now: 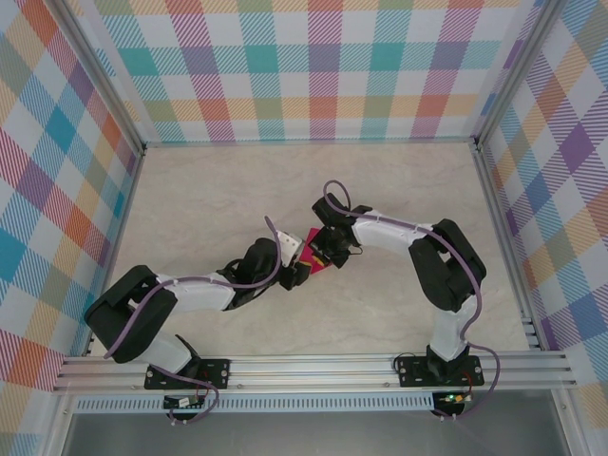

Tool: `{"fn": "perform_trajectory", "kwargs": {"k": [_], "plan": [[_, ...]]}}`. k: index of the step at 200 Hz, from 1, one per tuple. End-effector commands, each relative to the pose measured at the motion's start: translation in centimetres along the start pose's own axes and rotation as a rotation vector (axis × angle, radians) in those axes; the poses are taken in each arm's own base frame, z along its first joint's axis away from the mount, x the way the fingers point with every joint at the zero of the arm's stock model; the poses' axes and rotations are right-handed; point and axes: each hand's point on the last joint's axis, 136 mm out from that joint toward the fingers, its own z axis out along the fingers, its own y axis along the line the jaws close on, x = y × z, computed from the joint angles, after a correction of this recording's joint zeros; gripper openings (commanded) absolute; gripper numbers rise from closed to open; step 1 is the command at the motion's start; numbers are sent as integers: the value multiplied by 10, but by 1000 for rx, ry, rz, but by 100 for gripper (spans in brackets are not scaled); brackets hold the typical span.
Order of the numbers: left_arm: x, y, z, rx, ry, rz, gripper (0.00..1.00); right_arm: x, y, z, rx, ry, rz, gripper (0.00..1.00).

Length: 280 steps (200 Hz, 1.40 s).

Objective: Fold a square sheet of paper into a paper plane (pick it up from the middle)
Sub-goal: Fourth fold the wing at the center of the table.

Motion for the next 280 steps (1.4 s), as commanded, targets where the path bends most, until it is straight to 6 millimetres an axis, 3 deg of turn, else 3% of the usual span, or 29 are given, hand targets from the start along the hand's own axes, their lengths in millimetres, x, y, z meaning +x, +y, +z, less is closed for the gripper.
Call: {"fn": "perform_trajectory", "kwargs": {"k": [1, 50, 127, 146, 172, 199, 243, 280], "plan": [[4, -11, 5, 56, -18, 73, 49, 2, 4, -7, 20, 31, 52, 0], [13, -9, 12, 55, -17, 90, 40, 2, 7, -11, 20, 54, 69, 0], [18, -9, 20, 59, -2, 76, 10, 4, 10, -10, 13, 91, 53, 0], [21, -9, 20, 59, 2, 60, 6, 3, 14, -13, -10, 96, 25, 13], [25, -8, 19, 59, 12, 23, 6, -1, 23, -23, -53, 103, -57, 51], [30, -6, 18, 51, 11, -21, 6, -4, 28, -38, -132, 106, -134, 69], [35, -2, 17, 31, 9, -104, 6, -15, 21, -57, -247, 41, -271, 74], [39, -2, 20, 29, 15, -187, 6, -9, 14, -50, -335, 35, -386, 68]]}}
